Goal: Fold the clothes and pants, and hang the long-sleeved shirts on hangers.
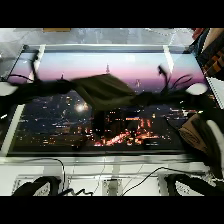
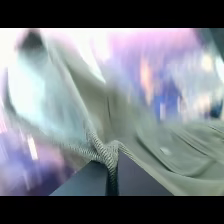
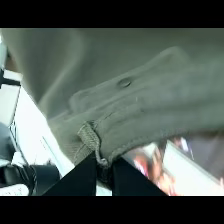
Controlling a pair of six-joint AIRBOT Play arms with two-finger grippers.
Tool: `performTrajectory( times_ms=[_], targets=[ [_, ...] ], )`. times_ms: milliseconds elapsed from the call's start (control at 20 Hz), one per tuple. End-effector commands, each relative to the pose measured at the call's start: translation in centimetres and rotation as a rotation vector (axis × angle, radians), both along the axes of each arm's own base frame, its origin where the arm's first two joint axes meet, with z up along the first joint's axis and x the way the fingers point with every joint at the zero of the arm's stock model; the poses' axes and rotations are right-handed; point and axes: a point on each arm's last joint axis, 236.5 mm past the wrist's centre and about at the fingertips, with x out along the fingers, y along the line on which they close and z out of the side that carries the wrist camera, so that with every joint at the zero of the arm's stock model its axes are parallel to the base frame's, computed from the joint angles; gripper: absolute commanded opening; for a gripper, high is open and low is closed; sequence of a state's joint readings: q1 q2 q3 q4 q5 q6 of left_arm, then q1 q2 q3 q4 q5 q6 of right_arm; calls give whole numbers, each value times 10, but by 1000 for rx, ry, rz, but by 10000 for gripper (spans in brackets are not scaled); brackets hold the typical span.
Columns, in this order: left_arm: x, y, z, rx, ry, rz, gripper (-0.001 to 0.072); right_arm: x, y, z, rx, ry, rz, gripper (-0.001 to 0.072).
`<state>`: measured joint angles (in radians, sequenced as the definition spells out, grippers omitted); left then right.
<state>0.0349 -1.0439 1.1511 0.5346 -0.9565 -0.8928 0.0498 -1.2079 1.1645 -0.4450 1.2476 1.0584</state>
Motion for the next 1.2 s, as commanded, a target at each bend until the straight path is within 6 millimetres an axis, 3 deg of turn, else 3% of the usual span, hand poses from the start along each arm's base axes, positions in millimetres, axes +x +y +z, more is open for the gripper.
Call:
performTrajectory(
  times_ms=[0, 100, 150, 250, 400, 500, 550, 650, 700, 800, 1000, 1050, 1150],
  targets=[
    [-61, 36, 166, -35, -497, 222, 14, -28, 0, 125, 16, -326, 12, 61],
    [-115, 53, 230, -78, -703, 315, 14, -60, -2, 178, 29, -464, 6, 61],
    [-142, 54, 248, -89, -769, 325, 14, -77, -3, 198, 40, -507, -1, 61],
    [-186, 46, 263, -92, -840, 290, 14, -116, -5, 229, 66, -572, -16, 61],
    [-229, 19, 251, -91, -803, 162, 13, -163, -7, 255, 108, -594, -42, 61],
    [-227, 7, 224, -122, -642, 105, 13, -174, -12, 257, 88, -602, -75, 61],
    [-218, 4, 206, -98, -572, 91, 13, -168, -18, 250, 53, -590, -104, 61],
    [-187, 6, 165, -47, -441, 93, 13, -142, -29, 227, -22, -534, -167, 61],
    [-166, 6, 141, -71, -344, 98, 13, -122, -36, 205, -68, -484, -197, 61],
    [-126, -4, 78, -136, -106, 75, 13, -84, -45, 140, -153, -331, -219, 61],
    [-61, -56, -91, -96, 272, 47, 13, -12, -58, -13, -202, 6, -335, 61],
    [-46, -70, -118, -73, 297, 58, 14, 8, -65, -42, -208, 45, -394, 61],
    [-24, -96, -147, -50, 314, 67, 13, 40, -77, -80, -224, 85, -480, 62]
  ],
)
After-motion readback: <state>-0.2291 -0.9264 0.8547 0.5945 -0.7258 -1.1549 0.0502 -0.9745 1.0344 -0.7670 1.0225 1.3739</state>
